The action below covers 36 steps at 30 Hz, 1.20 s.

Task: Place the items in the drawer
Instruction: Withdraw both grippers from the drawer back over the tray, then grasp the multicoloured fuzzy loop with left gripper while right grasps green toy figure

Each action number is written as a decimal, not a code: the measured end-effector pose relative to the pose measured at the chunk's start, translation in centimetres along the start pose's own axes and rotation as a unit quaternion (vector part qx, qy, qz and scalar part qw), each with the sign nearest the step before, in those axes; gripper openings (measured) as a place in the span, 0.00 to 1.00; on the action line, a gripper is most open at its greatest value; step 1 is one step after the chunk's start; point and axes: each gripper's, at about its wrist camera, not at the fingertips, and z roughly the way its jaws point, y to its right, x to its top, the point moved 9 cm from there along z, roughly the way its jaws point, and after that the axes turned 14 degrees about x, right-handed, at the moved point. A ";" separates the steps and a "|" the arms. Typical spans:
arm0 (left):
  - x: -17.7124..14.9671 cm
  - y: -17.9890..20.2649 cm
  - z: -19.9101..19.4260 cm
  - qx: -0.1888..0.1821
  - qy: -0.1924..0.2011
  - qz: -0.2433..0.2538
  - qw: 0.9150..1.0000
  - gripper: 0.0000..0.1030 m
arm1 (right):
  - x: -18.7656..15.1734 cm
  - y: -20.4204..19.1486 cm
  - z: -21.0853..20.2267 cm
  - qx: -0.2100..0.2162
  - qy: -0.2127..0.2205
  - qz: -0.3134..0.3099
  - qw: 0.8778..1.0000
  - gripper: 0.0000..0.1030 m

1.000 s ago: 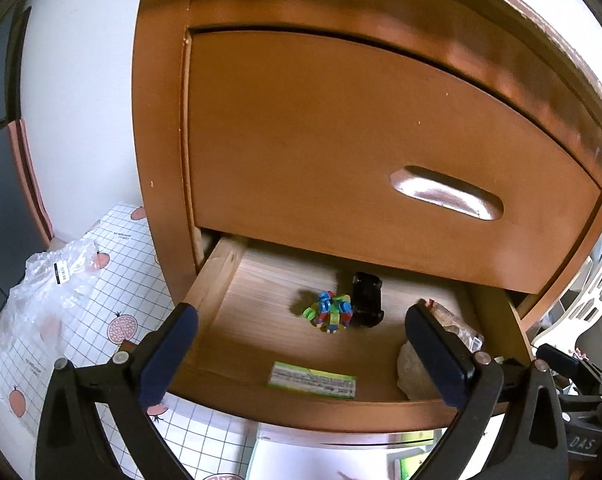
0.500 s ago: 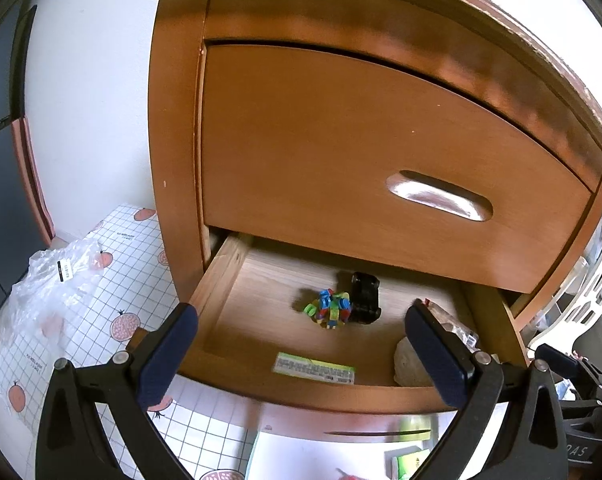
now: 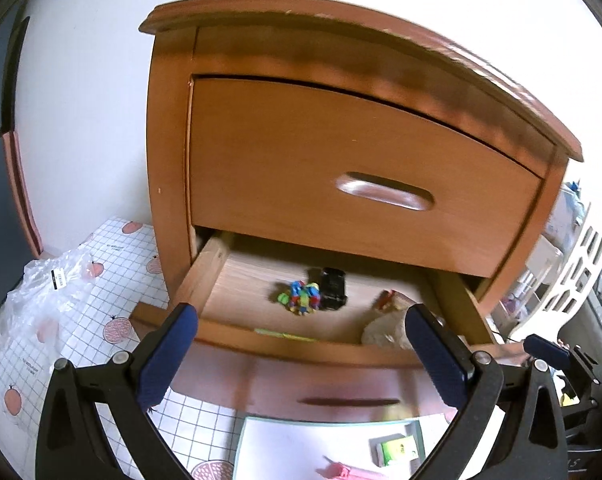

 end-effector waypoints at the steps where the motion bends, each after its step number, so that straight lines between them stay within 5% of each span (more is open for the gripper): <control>1: -0.2 0.1 -0.4 -0.004 0.003 0.000 1.000 1.00 | -0.2 -0.2 -0.5 0.002 0.005 -0.001 1.000 1.00; 14: -6.8 1.5 -2.6 -0.041 -0.017 0.024 0.999 1.00 | -6.6 -0.2 -2.0 0.008 -0.006 0.018 1.000 1.00; 27: -15.5 0.8 1.0 -0.027 -0.106 0.022 0.994 1.00 | -15.3 3.6 1.2 -0.015 -0.079 0.083 0.993 1.00; 36: -22.0 0.4 4.3 0.004 -0.182 0.034 0.983 1.00 | -20.5 6.2 3.9 -0.028 -0.124 0.128 0.984 1.00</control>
